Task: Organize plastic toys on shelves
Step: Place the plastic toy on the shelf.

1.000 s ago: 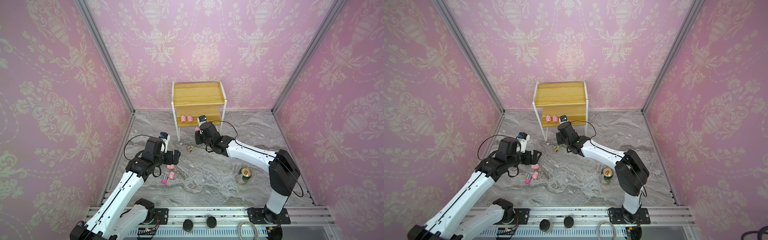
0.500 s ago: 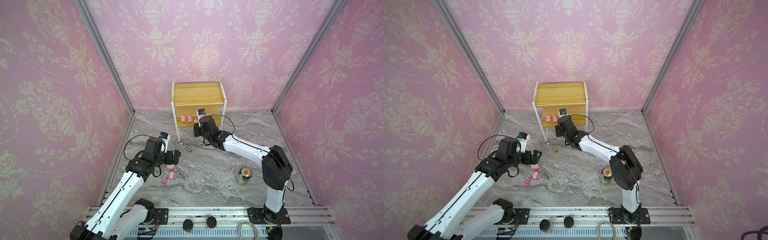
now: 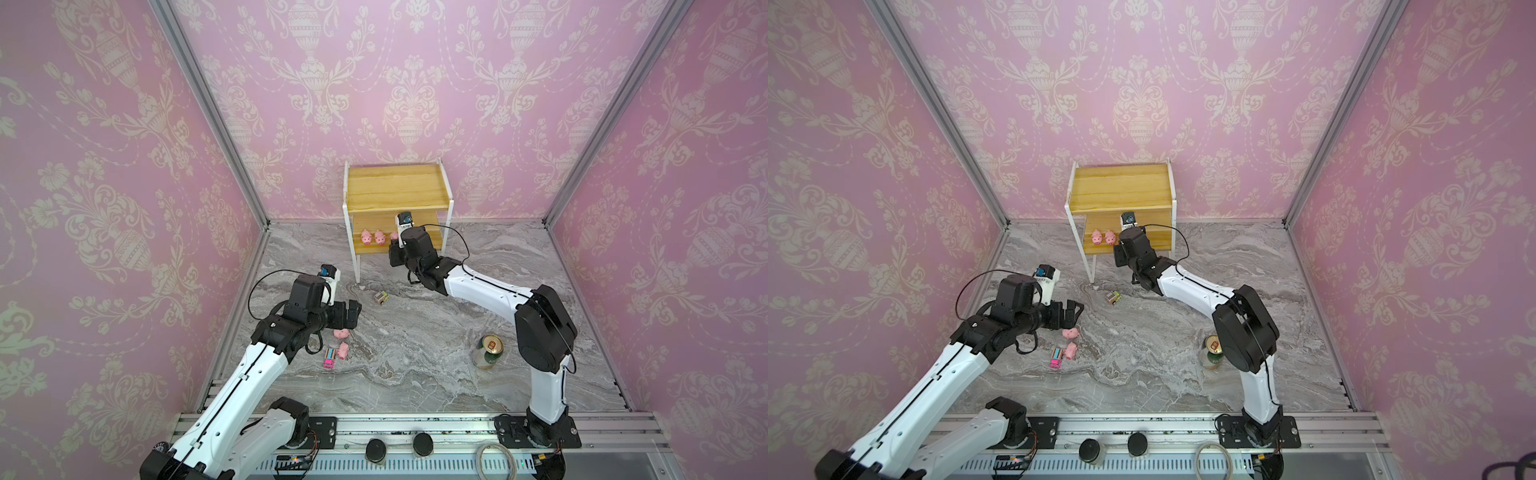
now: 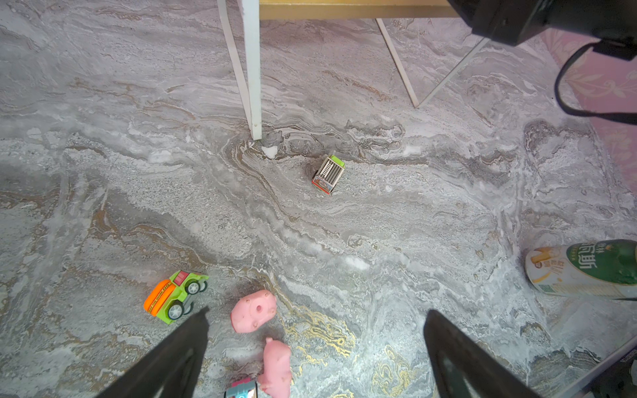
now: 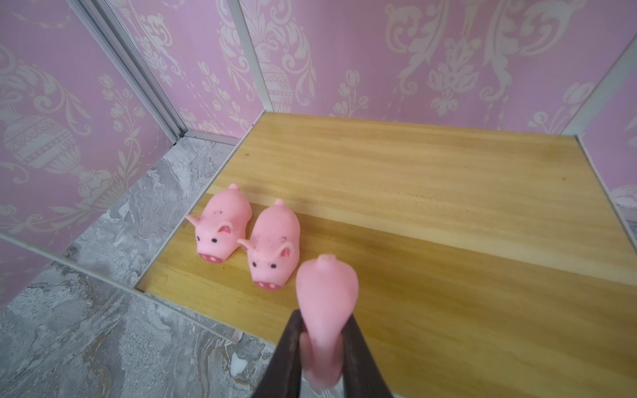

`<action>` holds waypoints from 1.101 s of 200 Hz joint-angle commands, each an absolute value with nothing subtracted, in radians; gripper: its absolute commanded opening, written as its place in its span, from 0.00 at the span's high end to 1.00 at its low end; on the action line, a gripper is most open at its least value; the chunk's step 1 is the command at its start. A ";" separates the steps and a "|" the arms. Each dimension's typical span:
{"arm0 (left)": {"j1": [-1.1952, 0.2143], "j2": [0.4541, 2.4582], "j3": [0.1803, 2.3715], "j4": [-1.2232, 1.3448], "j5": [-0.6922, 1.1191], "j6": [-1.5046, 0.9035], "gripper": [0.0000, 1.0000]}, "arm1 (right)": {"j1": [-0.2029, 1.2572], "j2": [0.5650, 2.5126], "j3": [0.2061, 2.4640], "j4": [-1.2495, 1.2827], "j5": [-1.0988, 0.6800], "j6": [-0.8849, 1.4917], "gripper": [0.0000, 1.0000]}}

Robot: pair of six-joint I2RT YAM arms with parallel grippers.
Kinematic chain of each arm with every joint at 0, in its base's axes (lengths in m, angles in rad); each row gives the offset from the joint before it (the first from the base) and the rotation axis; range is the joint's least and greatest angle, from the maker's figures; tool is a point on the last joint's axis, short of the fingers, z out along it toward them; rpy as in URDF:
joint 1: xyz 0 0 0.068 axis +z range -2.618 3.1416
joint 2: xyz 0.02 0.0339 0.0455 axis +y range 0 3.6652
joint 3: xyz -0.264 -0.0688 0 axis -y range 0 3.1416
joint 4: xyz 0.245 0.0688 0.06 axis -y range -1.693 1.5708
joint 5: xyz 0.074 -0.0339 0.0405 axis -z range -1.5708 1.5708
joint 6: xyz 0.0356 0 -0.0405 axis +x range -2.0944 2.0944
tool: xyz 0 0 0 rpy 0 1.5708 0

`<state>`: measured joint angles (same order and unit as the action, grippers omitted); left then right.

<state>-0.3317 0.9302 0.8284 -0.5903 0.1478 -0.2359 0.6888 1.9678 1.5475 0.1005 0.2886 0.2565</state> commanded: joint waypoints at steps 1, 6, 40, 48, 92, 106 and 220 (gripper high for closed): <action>-0.341 0.932 0.822 -0.586 0.157 -0.210 0.01 | 0.681 2.002 1.585 0.145 0.321 0.228 0.79; -0.341 0.933 0.822 -0.586 0.158 -0.210 0.01 | 0.680 2.005 1.587 0.148 0.323 0.226 0.79; -0.341 0.933 0.822 -0.587 0.160 -0.211 0.01 | 0.675 2.024 1.586 0.182 0.341 0.221 0.79; -0.341 0.933 0.822 -0.588 0.161 -0.210 0.01 | 0.673 2.029 1.586 0.188 0.347 0.221 0.79; -0.341 0.931 0.822 -0.589 0.162 -0.212 0.01 | 0.661 2.047 1.575 0.232 0.346 0.235 0.78; -0.341 0.930 0.822 -0.588 0.161 -0.212 0.01 | 0.658 2.056 1.574 0.245 0.346 0.244 0.78; -0.341 0.930 0.822 -0.591 0.153 -0.210 0.01 | 0.648 2.101 1.605 0.232 0.294 0.255 0.74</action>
